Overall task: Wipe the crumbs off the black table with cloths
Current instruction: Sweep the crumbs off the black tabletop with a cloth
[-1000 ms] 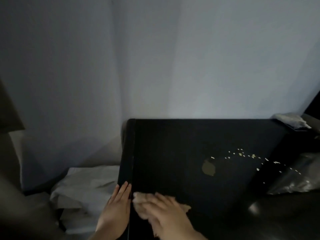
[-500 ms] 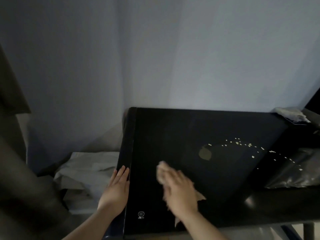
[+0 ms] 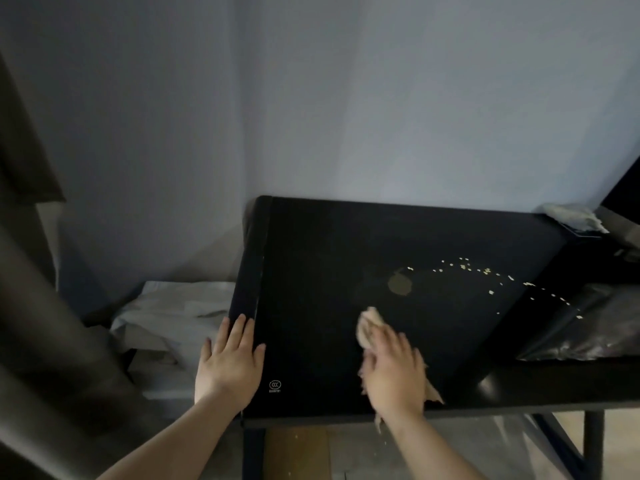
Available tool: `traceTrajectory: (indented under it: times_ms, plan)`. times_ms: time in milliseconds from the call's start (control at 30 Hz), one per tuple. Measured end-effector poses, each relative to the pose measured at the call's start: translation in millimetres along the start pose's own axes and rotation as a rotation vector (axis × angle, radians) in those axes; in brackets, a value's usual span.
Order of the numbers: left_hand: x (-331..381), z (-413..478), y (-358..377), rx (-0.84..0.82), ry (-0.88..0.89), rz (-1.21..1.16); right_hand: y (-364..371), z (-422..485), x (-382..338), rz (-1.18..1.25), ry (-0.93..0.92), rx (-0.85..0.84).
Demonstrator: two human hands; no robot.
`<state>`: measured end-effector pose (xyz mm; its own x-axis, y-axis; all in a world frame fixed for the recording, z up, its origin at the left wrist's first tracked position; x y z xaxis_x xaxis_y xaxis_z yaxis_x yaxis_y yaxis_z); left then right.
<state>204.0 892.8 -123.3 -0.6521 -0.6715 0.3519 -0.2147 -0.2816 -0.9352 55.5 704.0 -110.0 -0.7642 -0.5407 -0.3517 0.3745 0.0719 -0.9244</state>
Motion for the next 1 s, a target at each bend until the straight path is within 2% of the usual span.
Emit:
traceTrajectory:
  times_ms: [67, 133, 233, 333, 400, 467, 533, 633, 700, 800, 833, 867, 900, 967, 1000]
  plan:
    - [9.1, -0.1, 0.8, -0.029, 0.027, 0.021, 1.8, -4.2, 2.2, -0.009, 0.164, -0.031]
    - [11.8, 2.2, -2.7, 0.012, -0.001, -0.167, 7.4, -28.7, -29.8, 0.054, 0.044, -0.014]
    - [0.6, 4.4, -9.0, 0.121, -0.145, -0.654, 14.1, -62.1, -75.8, 0.101, -0.275, -0.112]
    - [-12.6, -3.6, -7.1, 0.089, -0.179, -0.854, 15.4, -53.7, -84.3, 0.054, -0.256, -0.219]
    - [-16.4, -15.4, -8.1, 0.077, -0.150, -0.855, 9.2, -62.5, -96.3, 0.086, -0.329, -0.260]
    - [-20.0, -26.9, -9.6, 0.076, -0.095, -0.760, 6.8, -79.3, -105.8, 0.109, -0.509, -0.392]
    - [-21.9, -35.0, -9.9, 0.033, -0.011, -0.634, 2.9, -89.3, -98.9, 0.130, -0.672, -0.495]
    - [-21.8, -39.8, -11.4, 0.024, 0.031, -0.506, -5.6, -70.8, -70.7, 0.115, -0.777, -0.669]
    - [-14.6, -38.1, -13.6, 0.015, 0.031, -0.255, -5.6, -48.4, -50.8, 0.103, -0.686, -0.570]
    - [15.4, -29.3, -14.1, 0.008, 0.074, 0.027, -4.2, -32.2, -33.4, 0.080, -0.199, -0.220]
    - [27.6, -23.8, -10.6, -0.022, 0.096, 0.050, -1.4, -38.7, -39.0, 0.059, -0.129, -0.149]
    - [39.6, -17.6, -6.0, -0.058, 0.128, 0.067, 0.2, -47.1, -47.3, 0.065, -0.150, -0.088]
    - [50.2, -11.3, -0.5, -0.087, 0.155, 0.086, 3.0, -54.2, -52.8, 0.083, -0.245, -0.035]
    - [66.6, 1.4, 9.2, -0.120, 0.190, 0.107, 3.1, -49.1, -42.7, 0.059, -0.438, -0.036]
    - [72.1, 7.6, 12.9, -0.127, 0.191, 0.103, 1.0, -33.7, -22.5, 0.017, -0.430, -0.010]
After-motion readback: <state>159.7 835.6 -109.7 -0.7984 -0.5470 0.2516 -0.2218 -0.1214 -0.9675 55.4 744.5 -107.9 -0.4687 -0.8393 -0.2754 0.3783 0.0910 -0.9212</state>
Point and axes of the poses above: each hand's wrist, its own z-axis towards the middle knuckle, its own y-axis out of the palm, x = y × z, the point moved 4 cm from there along z, towards the middle knuckle, and after that the axes turned 14 degrees about y, right-handed, at the moved point
